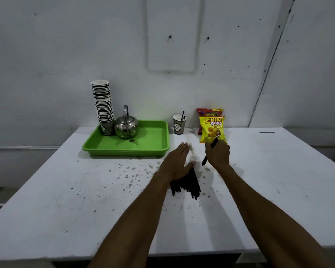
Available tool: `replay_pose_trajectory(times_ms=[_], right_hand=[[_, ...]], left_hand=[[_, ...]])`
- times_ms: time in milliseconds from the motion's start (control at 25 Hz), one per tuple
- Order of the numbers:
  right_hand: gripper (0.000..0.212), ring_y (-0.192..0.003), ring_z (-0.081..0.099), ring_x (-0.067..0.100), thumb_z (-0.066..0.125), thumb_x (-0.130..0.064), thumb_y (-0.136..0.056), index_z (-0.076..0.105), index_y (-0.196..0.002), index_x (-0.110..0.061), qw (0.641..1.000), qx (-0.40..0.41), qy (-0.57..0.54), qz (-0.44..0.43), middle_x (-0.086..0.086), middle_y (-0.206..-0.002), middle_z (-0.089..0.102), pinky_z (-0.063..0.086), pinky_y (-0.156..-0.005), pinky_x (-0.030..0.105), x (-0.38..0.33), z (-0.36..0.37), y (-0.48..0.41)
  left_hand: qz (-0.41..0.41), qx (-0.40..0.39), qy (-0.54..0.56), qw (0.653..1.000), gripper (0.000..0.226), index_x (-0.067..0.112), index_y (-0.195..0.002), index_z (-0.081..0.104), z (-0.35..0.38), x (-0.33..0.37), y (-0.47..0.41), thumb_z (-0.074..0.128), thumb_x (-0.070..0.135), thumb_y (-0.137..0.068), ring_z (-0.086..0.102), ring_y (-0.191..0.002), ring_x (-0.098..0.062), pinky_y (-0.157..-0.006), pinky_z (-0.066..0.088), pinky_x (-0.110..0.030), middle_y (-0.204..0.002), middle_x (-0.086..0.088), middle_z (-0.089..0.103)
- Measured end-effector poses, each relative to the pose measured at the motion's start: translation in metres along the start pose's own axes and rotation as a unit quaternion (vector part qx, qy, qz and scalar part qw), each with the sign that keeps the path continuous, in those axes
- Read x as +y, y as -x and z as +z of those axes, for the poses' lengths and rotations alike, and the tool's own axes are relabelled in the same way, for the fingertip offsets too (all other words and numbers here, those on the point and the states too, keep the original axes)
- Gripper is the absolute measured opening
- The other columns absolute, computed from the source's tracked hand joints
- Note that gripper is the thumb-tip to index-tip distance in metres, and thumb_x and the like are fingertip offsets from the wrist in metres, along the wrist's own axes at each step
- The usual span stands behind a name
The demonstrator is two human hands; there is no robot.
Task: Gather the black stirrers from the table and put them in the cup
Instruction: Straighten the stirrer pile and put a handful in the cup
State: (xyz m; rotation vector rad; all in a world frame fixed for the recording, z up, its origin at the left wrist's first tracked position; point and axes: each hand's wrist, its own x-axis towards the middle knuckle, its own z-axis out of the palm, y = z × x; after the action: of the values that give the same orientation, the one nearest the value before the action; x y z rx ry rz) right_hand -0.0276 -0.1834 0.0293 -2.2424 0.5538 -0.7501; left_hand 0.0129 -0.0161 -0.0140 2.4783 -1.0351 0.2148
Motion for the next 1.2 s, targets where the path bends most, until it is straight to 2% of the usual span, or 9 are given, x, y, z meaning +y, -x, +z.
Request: replay_pose_trajectory(times_ms=[160, 240, 320, 440, 520, 680, 800, 1000, 1200], right_hand=[[0.036, -0.085, 0.067, 0.036, 0.057, -0.025, -0.094, 0.067, -0.083, 0.007, 0.999, 0.024, -0.023, -0.022, 0.026, -0.084, 0.069, 0.045, -0.067, 0.033, -0.034, 0.011, -0.068], [0.036, -0.08, 0.067, 0.035, 0.057, -0.027, -0.093, 0.066, -0.076, 0.004, 0.997, 0.031, -0.048, -0.045, 0.024, -0.078, 0.069, 0.045, -0.067, 0.034, -0.052, 0.021, -0.104], [0.038, -0.068, 0.062, 0.028, 0.057, -0.028, -0.093, 0.059, -0.062, -0.005, 0.996, 0.031, -0.063, -0.06, 0.016, -0.065, 0.064, 0.037, -0.061, 0.029, -0.071, 0.035, -0.142], [0.044, -0.06, 0.05, 0.021, 0.058, -0.032, -0.092, 0.049, -0.054, -0.012, 0.995, 0.028, -0.065, -0.069, 0.001, -0.051, 0.048, 0.025, -0.057, 0.024, -0.09, 0.06, -0.187], [0.048, -0.057, 0.049, 0.019, 0.058, -0.035, -0.092, 0.045, -0.05, -0.015, 0.995, 0.015, -0.059, -0.082, -0.002, -0.048, 0.043, 0.026, -0.058, 0.023, -0.093, 0.08, -0.207], [0.052, -0.053, 0.045, 0.019, 0.059, -0.037, -0.092, 0.036, -0.047, -0.021, 0.995, 0.0, -0.054, -0.085, -0.005, -0.047, 0.039, 0.028, -0.061, 0.021, -0.088, 0.112, -0.23], [0.05, -0.057, 0.05, 0.023, 0.061, -0.038, -0.09, 0.041, -0.049, -0.016, 0.995, -0.033, -0.043, -0.085, 0.0, -0.05, 0.045, 0.032, -0.062, 0.023, -0.075, 0.135, -0.239], [0.041, -0.067, 0.056, 0.022, 0.062, -0.048, -0.084, 0.054, -0.064, -0.014, 0.993, -0.083, 0.005, -0.085, 0.006, -0.067, 0.058, 0.037, -0.063, 0.025, -0.064, 0.154, -0.242], [0.032, -0.071, 0.064, 0.021, 0.072, -0.04, -0.078, 0.065, -0.063, -0.012, 0.991, -0.081, 0.02, -0.101, 0.007, -0.069, 0.067, 0.04, -0.063, 0.023, -0.063, 0.151, -0.24]], left_hand=[[-0.05, 0.064, 0.056, 0.995, 0.074, 0.002, -0.149, 0.022, -0.024, -0.017, -0.06, 0.058, 0.031, -0.092, 0.014, -0.15, -0.025, -0.122, 0.022, -0.039, -0.16, -0.014, 0.02], [-0.08, 0.102, 0.096, 0.987, 0.074, 0.001, -0.147, 0.026, -0.031, -0.03, -0.092, 0.064, 0.024, -0.088, 0.02, -0.148, -0.029, -0.122, 0.022, -0.037, -0.157, -0.018, 0.026], [-0.109, 0.124, 0.112, 0.98, 0.078, 0.001, -0.147, 0.026, -0.033, -0.049, -0.13, 0.068, 0.02, -0.084, 0.022, -0.147, -0.032, -0.121, 0.024, -0.041, -0.156, -0.02, 0.028], [-0.162, 0.141, 0.143, 0.966, 0.086, -0.001, -0.148, 0.022, -0.034, -0.075, -0.177, 0.071, 0.023, -0.082, 0.02, -0.147, -0.033, -0.119, 0.021, -0.037, -0.156, -0.022, 0.026], [-0.181, 0.152, 0.166, 0.957, 0.094, 0.001, -0.149, 0.02, -0.029, -0.089, -0.195, 0.076, 0.028, -0.079, 0.024, -0.146, -0.033, -0.117, 0.024, -0.037, -0.155, -0.023, 0.027], [-0.18, 0.154, 0.197, 0.951, 0.103, 0.01, -0.149, 0.026, -0.014, -0.111, -0.216, 0.085, 0.031, -0.068, 0.041, -0.134, -0.033, -0.108, 0.036, -0.036, -0.145, -0.02, 0.043], [-0.17, 0.153, 0.213, 0.95, 0.108, 0.015, -0.149, 0.026, -0.001, -0.119, -0.22, 0.088, 0.032, -0.063, 0.048, -0.128, -0.032, -0.103, 0.043, -0.037, -0.139, -0.017, 0.05], [-0.141, 0.167, 0.218, 0.951, 0.104, 0.015, -0.151, 0.024, 0.008, -0.123, -0.218, 0.085, 0.026, -0.068, 0.052, -0.126, -0.033, -0.101, 0.047, -0.039, -0.137, -0.018, 0.053], [-0.134, 0.172, 0.215, 0.952, 0.108, 0.015, -0.152, 0.02, 0.008, -0.123, -0.218, 0.086, 0.024, -0.067, 0.053, -0.125, -0.034, -0.101, 0.049, -0.041, -0.139, -0.017, 0.052]])
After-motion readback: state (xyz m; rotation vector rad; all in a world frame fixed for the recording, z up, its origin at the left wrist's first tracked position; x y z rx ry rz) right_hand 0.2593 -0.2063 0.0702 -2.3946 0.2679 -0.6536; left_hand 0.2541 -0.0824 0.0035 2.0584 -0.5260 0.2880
